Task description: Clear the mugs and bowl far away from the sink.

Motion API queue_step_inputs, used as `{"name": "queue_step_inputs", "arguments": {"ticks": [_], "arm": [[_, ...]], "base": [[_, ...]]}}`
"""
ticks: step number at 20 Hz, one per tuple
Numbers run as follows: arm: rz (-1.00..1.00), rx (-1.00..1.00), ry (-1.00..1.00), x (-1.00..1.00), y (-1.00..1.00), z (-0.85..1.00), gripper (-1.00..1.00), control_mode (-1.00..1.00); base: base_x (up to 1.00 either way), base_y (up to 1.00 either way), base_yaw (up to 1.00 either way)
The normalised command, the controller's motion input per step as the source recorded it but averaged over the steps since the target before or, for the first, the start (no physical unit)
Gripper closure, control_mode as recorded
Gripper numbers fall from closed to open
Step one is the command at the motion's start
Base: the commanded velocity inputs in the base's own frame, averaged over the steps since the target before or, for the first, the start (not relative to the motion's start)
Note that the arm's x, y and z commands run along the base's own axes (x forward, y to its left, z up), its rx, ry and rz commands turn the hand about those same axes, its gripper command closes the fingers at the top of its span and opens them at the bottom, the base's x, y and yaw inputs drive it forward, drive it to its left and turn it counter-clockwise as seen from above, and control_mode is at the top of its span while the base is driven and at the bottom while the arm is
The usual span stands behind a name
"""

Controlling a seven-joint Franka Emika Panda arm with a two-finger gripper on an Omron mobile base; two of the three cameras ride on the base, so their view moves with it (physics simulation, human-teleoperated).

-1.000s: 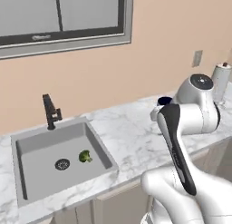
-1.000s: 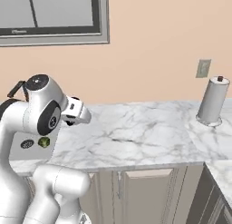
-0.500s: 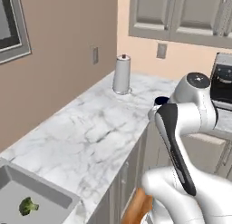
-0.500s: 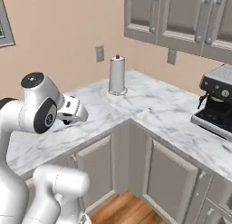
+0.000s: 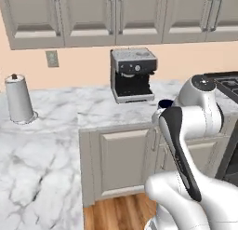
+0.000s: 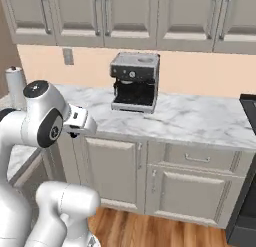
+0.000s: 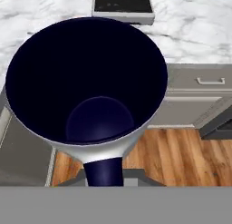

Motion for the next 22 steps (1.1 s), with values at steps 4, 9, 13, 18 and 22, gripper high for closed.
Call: {"name": "queue_step_inputs", "arguments": {"ticks": [4,9,13,18,22], "arm": [[0.0,0.0,0.0,0.0,0.0,0.0,1.0,1.0],[0.0,0.0,0.0,0.0,0.0,0.0,1.0,1.0],[0.0,0.0,0.0,0.0,0.0,0.0,1.0,1.0],[0.0,0.0,0.0,0.0,0.0,0.0,1.0,1.0],[0.0,0.0,0.0,0.0,0.0,0.0,1.0,1.0]], "base": [[0.0,0.0,-1.0],[0.0,0.0,-1.0],[0.0,-0.06,-0.98],[0.13,-0.51,-0.7],[0.61,-0.06,-0.27]]}}
